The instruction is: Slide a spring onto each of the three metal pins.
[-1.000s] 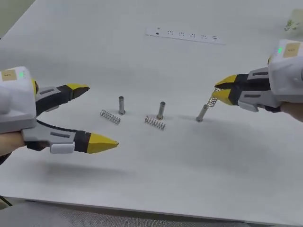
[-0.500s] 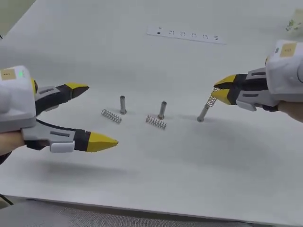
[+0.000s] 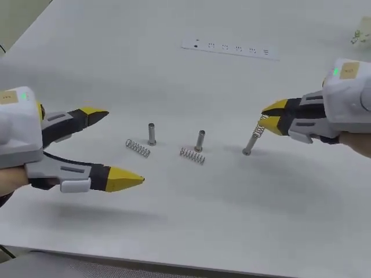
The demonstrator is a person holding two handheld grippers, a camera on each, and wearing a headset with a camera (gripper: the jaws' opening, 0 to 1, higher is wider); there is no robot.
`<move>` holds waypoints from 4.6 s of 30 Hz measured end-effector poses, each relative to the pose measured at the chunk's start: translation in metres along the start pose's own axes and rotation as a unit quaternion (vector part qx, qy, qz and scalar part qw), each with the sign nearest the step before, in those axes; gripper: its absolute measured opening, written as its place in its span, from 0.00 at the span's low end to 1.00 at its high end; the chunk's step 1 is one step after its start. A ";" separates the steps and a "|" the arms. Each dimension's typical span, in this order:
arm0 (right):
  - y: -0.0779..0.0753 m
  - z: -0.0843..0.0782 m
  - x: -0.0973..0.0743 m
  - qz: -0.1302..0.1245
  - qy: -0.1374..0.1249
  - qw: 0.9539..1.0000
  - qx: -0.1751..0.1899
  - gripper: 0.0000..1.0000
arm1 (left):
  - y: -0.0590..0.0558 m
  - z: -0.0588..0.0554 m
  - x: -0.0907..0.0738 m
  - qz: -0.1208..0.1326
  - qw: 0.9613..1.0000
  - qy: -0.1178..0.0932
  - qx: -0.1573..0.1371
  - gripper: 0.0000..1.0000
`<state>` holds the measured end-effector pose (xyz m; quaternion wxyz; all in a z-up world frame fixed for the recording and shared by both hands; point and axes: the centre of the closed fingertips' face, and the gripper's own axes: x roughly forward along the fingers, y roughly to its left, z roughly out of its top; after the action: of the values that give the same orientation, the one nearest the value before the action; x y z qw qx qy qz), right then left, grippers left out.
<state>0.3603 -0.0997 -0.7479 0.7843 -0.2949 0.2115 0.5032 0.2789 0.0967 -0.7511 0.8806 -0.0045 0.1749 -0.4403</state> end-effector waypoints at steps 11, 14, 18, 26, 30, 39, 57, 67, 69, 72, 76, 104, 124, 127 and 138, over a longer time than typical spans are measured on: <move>0.003 -0.008 0.007 0.001 0.008 1.000 0.000 0.07 | 0.000 0.000 -0.002 0.001 1.000 0.000 -0.002 0.98; 0.004 -0.010 0.009 0.001 0.008 1.000 0.001 0.07 | 0.000 -0.001 -0.003 0.001 1.000 0.000 -0.004 0.98; 0.005 -0.014 0.011 0.003 0.013 1.000 0.004 0.07 | 0.000 -0.002 -0.004 0.003 1.000 0.001 -0.005 0.98; 0.009 -0.025 0.021 0.013 0.027 1.000 0.007 0.07 | 0.000 -0.003 -0.003 0.004 1.000 0.001 -0.008 0.98; 0.011 -0.031 0.026 0.017 0.034 0.999 0.007 0.07 | 0.000 -0.004 -0.003 0.006 1.000 0.002 -0.007 0.98; 0.015 -0.043 0.033 0.025 0.052 0.998 0.014 0.07 | 0.001 -0.005 -0.004 0.008 1.000 0.001 -0.011 0.98; 0.014 -0.044 0.037 0.025 0.051 0.998 0.017 0.09 | 0.000 -0.003 -0.003 0.006 1.000 0.001 -0.008 0.98; 0.012 -0.046 0.037 0.020 0.044 0.998 0.028 0.15 | -0.002 -0.006 -0.004 0.005 1.000 0.003 -0.011 0.98; 0.011 -0.046 0.036 0.017 0.040 0.998 0.038 0.16 | -0.002 -0.006 -0.004 0.005 1.000 0.004 -0.010 0.98; 0.012 -0.046 0.035 0.015 0.036 0.998 0.047 0.17 | -0.002 -0.005 -0.004 0.005 1.000 0.004 -0.011 0.98; 0.013 -0.044 0.033 0.014 0.021 0.997 0.074 0.22 | -0.003 -0.004 -0.003 0.005 1.000 0.003 -0.011 0.98; 0.031 -0.058 0.003 -0.025 -0.046 0.974 0.222 0.32 | -0.003 0.000 -0.001 0.003 1.000 0.004 -0.008 0.98; 0.071 -0.050 0.011 0.014 -0.051 0.973 0.225 0.29 | -0.004 -0.007 -0.004 0.004 1.000 0.009 -0.014 0.98; 0.071 -0.039 0.018 0.021 -0.056 0.974 0.218 0.29 | -0.004 -0.009 -0.004 0.004 1.000 0.012 -0.013 0.98; 0.083 -0.005 0.044 0.054 -0.071 0.977 0.191 0.26 | -0.001 -0.009 -0.008 0.009 1.000 0.014 -0.014 0.98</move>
<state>0.3017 -0.0473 -0.7995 0.8109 -0.0906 0.2630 0.5149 0.2707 0.1033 -0.7571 0.8818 -0.0095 0.1935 -0.4300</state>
